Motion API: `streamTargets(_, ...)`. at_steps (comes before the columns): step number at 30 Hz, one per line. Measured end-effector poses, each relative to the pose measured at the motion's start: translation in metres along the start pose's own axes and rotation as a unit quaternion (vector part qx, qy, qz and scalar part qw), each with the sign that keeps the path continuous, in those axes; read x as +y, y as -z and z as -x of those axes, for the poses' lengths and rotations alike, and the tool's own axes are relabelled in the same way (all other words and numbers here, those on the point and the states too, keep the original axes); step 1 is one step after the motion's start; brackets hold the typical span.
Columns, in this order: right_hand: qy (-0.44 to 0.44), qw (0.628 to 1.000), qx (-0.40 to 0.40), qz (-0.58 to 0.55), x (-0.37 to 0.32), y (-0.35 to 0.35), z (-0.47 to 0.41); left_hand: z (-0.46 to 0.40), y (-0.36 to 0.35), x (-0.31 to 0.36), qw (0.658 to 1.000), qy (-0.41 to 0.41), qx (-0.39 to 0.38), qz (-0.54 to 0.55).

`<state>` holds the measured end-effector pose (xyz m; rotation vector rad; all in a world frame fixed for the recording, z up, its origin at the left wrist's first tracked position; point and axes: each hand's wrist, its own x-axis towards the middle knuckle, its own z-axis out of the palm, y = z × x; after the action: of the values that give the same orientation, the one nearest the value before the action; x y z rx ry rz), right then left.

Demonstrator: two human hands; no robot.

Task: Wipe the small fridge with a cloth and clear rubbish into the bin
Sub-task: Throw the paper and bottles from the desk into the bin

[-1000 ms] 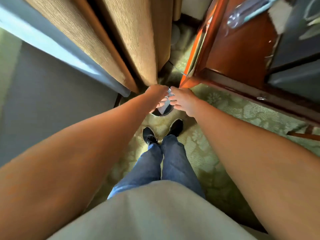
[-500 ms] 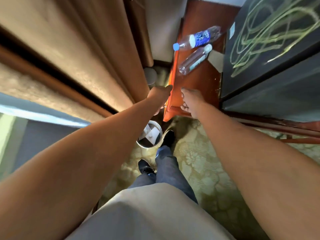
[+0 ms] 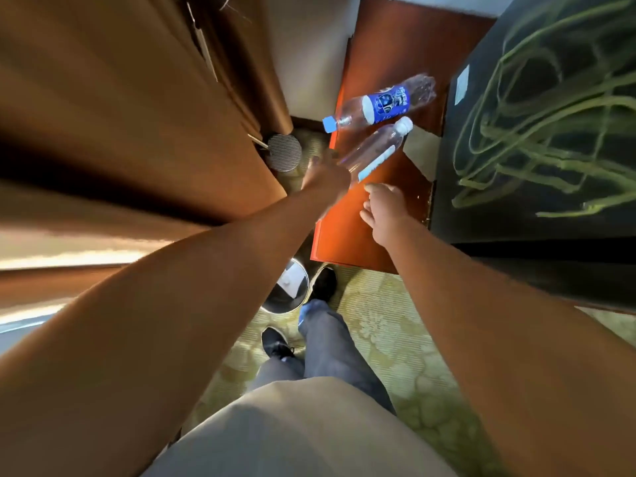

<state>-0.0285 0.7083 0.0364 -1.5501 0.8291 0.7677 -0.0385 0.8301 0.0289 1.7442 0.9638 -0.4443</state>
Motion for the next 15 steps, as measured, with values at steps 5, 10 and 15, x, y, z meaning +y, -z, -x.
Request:
streamTargets(5,-0.010,1.000,0.000,0.024,-0.009,-0.010,-0.021,0.011,0.001,0.028,0.997,-0.044,-0.035,-0.050)
streamTargets(10,-0.063,0.997,-0.033,-0.039,-0.005,-0.014,-0.027,0.012,-0.009,0.016,0.995,-0.045,-0.067,-0.064)
streamTargets(15,-0.066,0.996,-0.046,-0.041,0.020,-0.003,-0.016,0.034,-0.009,-0.011,0.993,-0.045,-0.088,-0.057)
